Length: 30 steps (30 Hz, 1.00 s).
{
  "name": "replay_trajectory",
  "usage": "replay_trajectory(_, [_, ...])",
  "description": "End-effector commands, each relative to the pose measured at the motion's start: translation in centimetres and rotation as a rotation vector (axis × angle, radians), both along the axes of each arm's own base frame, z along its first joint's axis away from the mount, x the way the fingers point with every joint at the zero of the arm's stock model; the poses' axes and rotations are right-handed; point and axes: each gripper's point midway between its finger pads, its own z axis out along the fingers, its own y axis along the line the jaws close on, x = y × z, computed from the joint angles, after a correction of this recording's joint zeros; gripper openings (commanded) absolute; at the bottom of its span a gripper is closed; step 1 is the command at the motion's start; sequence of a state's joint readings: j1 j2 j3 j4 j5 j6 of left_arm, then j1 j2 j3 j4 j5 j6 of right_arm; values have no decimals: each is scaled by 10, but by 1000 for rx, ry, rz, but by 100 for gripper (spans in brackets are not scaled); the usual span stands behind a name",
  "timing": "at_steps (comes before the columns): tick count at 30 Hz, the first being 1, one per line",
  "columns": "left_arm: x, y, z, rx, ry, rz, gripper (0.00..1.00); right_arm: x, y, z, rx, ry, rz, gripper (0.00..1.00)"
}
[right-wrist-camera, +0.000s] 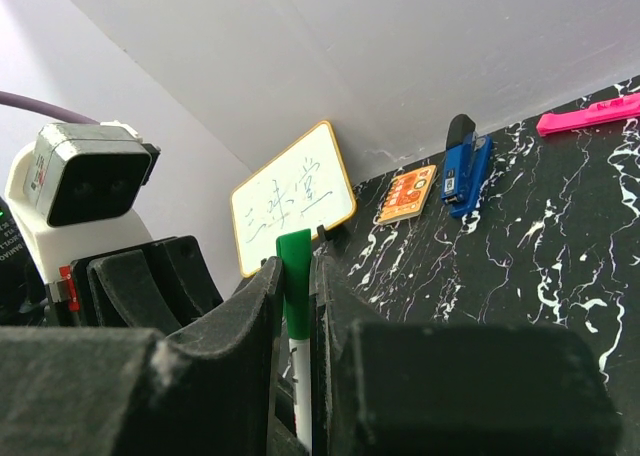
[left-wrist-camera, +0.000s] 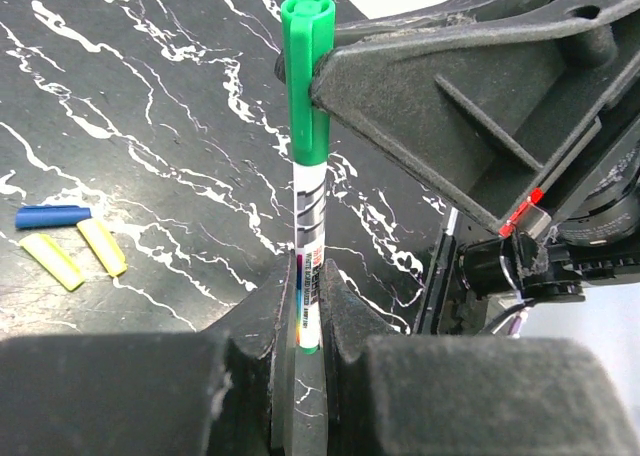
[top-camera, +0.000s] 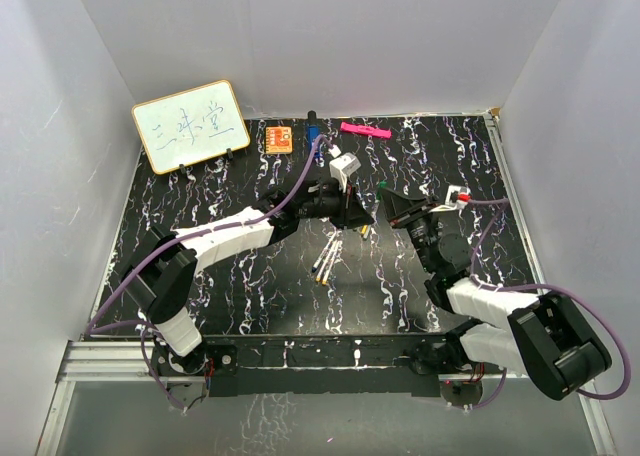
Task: Insert the pens into the pen caps
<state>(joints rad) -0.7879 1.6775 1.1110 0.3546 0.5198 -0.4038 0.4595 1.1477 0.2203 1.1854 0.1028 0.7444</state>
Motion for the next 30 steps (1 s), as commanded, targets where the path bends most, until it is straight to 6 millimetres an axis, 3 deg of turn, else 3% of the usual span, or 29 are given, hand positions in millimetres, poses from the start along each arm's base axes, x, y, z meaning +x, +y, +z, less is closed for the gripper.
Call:
replay_trajectory(1, [26,-7,83,-146,-229,79,0,-7,29,-19,-90,56,141,0])
replay_trajectory(30, [55,27,186,-306,-516,287,0,-10,60,-81,-279,255,242,0])
